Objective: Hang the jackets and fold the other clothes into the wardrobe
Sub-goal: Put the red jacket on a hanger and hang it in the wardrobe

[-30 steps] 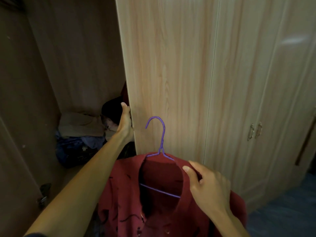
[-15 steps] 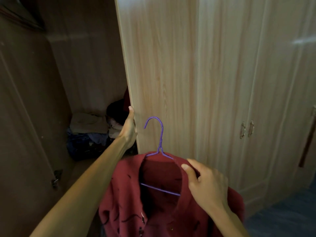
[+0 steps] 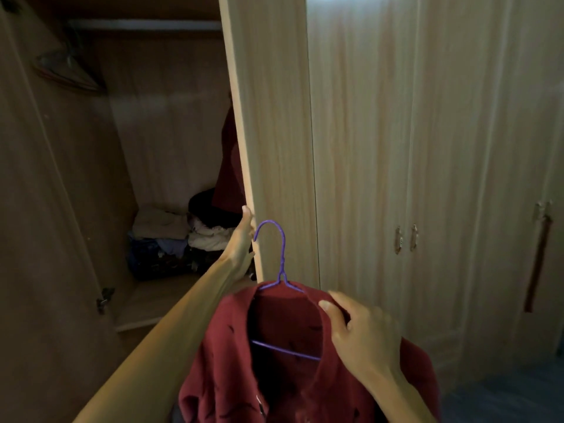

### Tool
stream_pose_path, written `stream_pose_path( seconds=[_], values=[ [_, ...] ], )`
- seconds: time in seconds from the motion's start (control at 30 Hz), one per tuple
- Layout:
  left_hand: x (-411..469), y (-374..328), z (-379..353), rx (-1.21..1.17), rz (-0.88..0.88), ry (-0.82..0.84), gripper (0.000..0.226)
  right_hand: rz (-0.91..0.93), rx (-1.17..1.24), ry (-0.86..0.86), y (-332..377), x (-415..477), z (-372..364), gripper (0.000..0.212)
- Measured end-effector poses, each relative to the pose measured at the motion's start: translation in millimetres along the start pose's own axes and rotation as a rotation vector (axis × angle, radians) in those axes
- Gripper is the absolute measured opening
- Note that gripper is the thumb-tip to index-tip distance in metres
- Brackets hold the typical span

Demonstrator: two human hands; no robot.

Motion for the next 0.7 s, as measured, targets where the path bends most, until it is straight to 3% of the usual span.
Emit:
stream_pose_path(
  seconds=[0.1,0.27,0.53,0.7],
  values=[
    [-16.7,0.0,-35.2,0.026,0.034,0.006,0.074,0.004,-0.033,0.006,-14.2,-8.6,18.9,0.021],
    [-29.7,-2.5,-80.5,-0.027,0.08,0.089,0.091,-0.032,-0.069,-0.046,-32.9,-11.7,49.5,0.01],
    [-21.7,-12.7,-143.2,0.007,0.154,0.315,0.073,-0.091,-0.136,-0.146,-47.4,-2.5,86.6,0.017],
    [-11.4,-25.2,-120.5,0.049,0.094,0.193,0.078,-0.127,-0.142,-0.183,-45.8,3.2,91.9,0.022]
  ],
)
Point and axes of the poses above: each hand's wrist, its own x-axis towards the middle knuckle, its own z-axis out of the back of the hand, y = z × x, the point moved 2 cm from there along x, towards the middle knuckle, and after that the axes turned 2 degrees about -x, right-handed, at the moved point
